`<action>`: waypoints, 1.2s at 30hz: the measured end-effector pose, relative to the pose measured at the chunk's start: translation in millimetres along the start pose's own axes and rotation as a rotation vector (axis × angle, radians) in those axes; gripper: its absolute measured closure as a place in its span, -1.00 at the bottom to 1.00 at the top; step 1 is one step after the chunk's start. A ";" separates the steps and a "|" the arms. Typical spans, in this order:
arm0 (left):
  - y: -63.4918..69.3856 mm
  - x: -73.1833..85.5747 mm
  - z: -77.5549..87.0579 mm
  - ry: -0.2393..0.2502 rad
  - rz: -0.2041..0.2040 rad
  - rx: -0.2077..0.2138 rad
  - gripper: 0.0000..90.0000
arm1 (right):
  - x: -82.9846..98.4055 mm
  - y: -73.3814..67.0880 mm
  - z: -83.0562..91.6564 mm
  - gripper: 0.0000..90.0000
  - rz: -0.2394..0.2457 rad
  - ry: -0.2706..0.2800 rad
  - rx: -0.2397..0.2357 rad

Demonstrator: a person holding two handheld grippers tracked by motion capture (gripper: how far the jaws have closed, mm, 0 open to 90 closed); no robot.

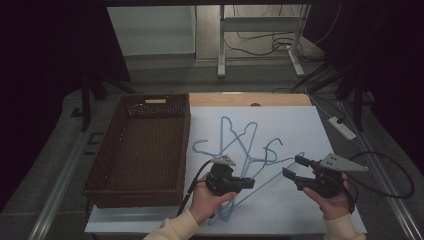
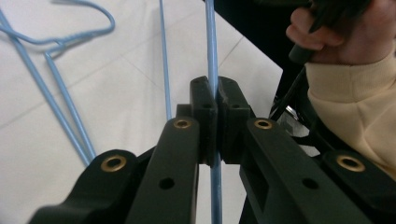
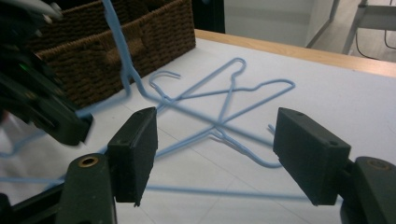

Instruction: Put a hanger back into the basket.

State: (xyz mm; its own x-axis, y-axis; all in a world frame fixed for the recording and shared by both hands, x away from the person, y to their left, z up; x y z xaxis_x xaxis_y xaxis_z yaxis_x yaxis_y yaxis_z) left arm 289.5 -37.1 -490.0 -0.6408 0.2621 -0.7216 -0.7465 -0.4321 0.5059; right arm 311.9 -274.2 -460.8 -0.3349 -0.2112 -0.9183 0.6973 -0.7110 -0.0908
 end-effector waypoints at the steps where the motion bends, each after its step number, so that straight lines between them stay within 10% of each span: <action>1: 0.1 -1.8 3.6 0.009 -0.001 -0.002 0.92 | 1.1 1.0 -0.3 -0.30 -0.002 -0.002 0.003; 36: -4.0 -39.3 145.3 0.217 -0.141 -0.173 0.93 | 31.2 18.4 -17.7 -0.33 -0.003 -0.131 0.062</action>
State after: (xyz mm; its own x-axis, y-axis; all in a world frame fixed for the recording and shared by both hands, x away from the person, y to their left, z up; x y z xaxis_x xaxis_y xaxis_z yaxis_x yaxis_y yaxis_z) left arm 291.6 79.7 -395.0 -0.4659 0.1478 -0.8724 -0.7719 -0.5499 0.3190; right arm 325.4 -282.0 -498.0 -0.4198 -0.2914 -0.8595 0.6567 -0.7513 -0.0660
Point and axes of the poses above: each handheld gripper's, and its own axes: z roughly backward along the jaws, x roughly out of its underside, y roughly to its right, the point moved 5 cm from there along -z, roughly forward along the jaws
